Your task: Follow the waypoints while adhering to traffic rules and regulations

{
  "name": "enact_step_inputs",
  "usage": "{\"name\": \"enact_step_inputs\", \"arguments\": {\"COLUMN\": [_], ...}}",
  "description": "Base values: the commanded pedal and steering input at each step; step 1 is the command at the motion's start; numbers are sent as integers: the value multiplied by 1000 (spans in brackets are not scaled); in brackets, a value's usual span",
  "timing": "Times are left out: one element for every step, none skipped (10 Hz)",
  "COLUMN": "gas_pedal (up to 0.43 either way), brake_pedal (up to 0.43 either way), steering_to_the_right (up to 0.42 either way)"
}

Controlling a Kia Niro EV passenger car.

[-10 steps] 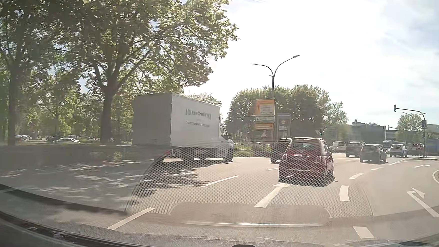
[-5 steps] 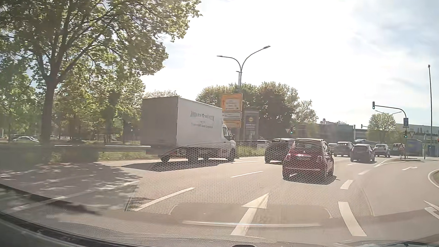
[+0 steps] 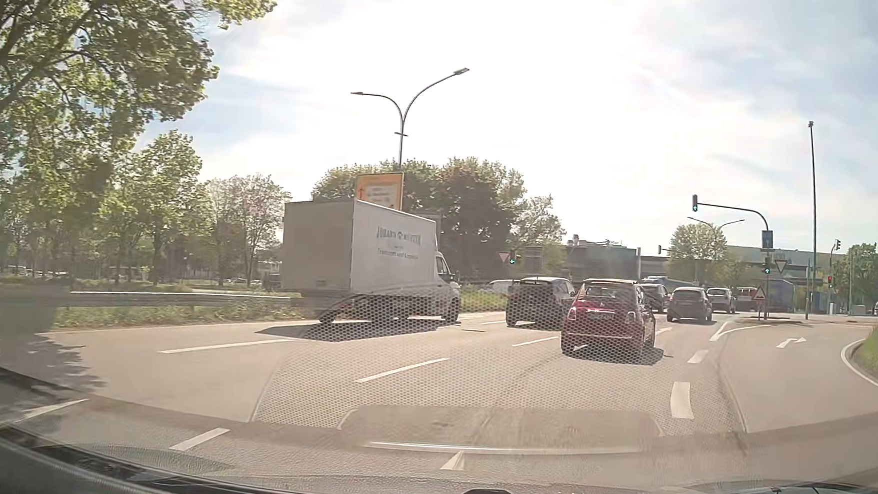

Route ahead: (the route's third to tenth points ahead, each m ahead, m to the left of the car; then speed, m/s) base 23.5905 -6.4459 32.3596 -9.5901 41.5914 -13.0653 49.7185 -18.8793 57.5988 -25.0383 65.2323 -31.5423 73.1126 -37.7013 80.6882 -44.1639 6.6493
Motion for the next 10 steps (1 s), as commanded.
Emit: {"name": "enact_step_inputs", "arguments": {"gas_pedal": [157,157,157,169,169,169,157,130,118,0], "brake_pedal": [0,0,0,0,0,0,0,0,0,0], "steering_to_the_right": [176,174,169,165,161,159,158,156,152,146]}}
